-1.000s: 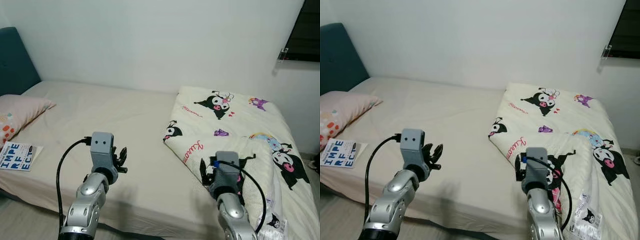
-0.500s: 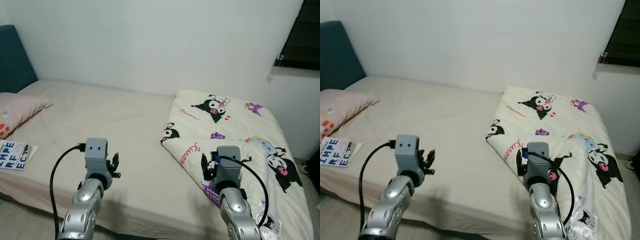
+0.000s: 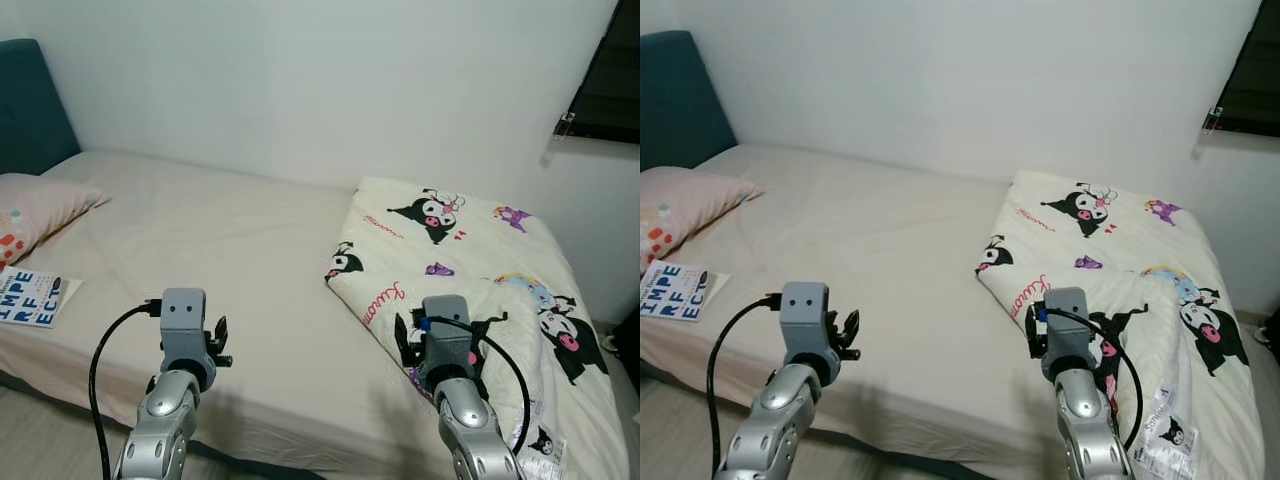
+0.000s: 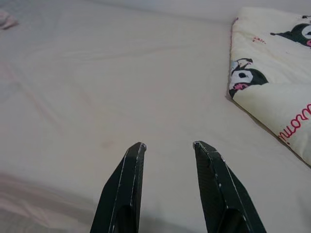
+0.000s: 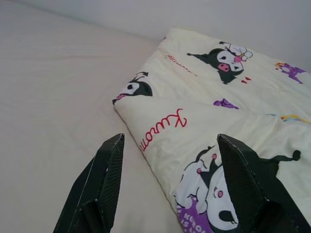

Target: Clean up the room

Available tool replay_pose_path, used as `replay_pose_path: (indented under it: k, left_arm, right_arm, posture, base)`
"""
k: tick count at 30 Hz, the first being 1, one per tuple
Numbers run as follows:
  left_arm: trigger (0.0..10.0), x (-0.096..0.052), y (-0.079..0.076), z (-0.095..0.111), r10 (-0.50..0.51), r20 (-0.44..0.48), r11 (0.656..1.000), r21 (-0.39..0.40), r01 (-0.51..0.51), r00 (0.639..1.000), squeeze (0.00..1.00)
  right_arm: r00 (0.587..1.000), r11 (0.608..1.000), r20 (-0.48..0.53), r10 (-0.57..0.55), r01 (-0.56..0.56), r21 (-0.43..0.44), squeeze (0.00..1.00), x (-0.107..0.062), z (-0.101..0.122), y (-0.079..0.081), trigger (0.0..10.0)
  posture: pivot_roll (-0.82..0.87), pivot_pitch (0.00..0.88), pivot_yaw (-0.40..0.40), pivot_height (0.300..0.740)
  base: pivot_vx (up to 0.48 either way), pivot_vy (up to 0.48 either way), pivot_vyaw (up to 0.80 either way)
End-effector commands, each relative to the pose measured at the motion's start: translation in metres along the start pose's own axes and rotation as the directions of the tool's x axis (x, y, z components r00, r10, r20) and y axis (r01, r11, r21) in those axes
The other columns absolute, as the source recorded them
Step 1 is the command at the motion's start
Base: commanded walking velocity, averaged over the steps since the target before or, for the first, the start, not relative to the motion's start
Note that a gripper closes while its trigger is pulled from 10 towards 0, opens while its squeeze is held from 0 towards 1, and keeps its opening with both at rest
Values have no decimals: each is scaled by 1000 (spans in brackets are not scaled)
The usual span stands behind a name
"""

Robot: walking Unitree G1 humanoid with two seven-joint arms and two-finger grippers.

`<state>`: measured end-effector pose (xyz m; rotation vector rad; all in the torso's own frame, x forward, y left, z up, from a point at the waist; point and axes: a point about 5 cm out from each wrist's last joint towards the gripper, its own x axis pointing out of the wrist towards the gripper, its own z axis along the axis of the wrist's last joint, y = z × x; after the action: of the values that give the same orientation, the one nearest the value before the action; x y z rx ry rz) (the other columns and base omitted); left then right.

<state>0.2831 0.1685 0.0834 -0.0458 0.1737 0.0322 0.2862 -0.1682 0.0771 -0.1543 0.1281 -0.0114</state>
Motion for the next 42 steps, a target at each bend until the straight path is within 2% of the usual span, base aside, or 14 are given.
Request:
replay_pose_path:
  k: [1, 5, 10, 22, 25, 29, 35, 37, 38, 40, 41, 42]
  left_arm:
    - [10000, 2, 1, 2, 2, 3, 1000, -2, -2, 1000, 0]
    - [10000, 3, 0, 4, -8, 9, 1000, 7, 8, 1000, 0]
    - [10000, 9, 8, 7, 15, 18, 1000, 7, -15, 1000, 0]
    - [10000, 4, 21, 4, 60, 3, 998, -7, -60, 998, 0]
    - [10000, 7, 17, 3, 38, -3, 999, 2, -38, 999, 0]
    - [10000, 14, 2, 6, -36, -5, 999, 11, 36, 999, 0]
    - [10000, 14, -2, 6, -48, -8, 999, 2, 48, 999, 0]
    - [10000, 13, -3, 6, -57, -5, 998, 0, 57, 998, 0]
    - [10000, 13, -2, 6, -62, 0, 998, 0, 62, 998, 0]
    - [10000, 13, -2, 6, -62, 0, 998, 0, 62, 998, 0]
    - [10000, 15, 2, 7, -46, 7, 999, -10, 46, 999, 0]
    - [10000, 15, 2, 7, -46, 7, 999, -10, 46, 999, 0]
  right_arm:
    - [1000, 1000, -5, 12, -12, 4, 0, 2, 1, 4, 10000]
    - [1000, 1000, -1, 17, -17, 14, 0, 3, 2, 5, 10000]
    - [1000, 1000, -12, 11, -11, -12, 0, 7, -2, 7, 10000]
    - [999, 1000, -37, 3, -3, -13, 0, 7, -7, 0, 10000]
    - [999, 1000, -38, -28, 27, -4, 0, 6, -9, -8, 10000]
    - [992, 993, -48, -117, 116, -19, 0, 6, -12, -30, 10000]
    - [983, 984, -57, -175, 173, -31, 0, 8, -12, -44, 10000]
    - [981, 982, -43, -189, 188, -27, 0, 10, -9, -49, 10000]
    - [977, 977, -5, -213, 213, -24, 0, 17, 2, -60, 10000]
    - [977, 977, -5, -213, 213, -24, 0, 17, 2, -60, 10000]
    - [971, 970, 32, -238, 239, -37, 0, 25, 15, -71, 10000]
    - [971, 970, 32, -238, 239, -37, 0, 25, 15, -71, 10000]
  posture:
    - [3, 10, -47, 652]
    - [9, 6, -50, 647]
    - [13, 0, -49, 642]
    - [18, 8, -49, 632]
    - [14, 26, -13, 627]
    - [13, 57, 9, 607]
    - [-10, 63, 26, 607]
    - [-16, 64, 28, 602]
    - [-23, 63, 23, 592]
    - [-23, 63, 23, 592]
    - [-20, 65, 17, 592]
    - [-20, 65, 17, 592]
  base:
    - [0, 0, 0]
    - [0, 0, 0]
    - [0, 0, 0]
    - [0, 0, 0]
    - [0, 0, 0]
    - [0, 0, 0]
    - [0, 0, 0]
    - [0, 0, 0]
    - [0, 0, 0]
    - [0, 0, 0]
    - [0, 0, 0]
    - [0, 0, 0]
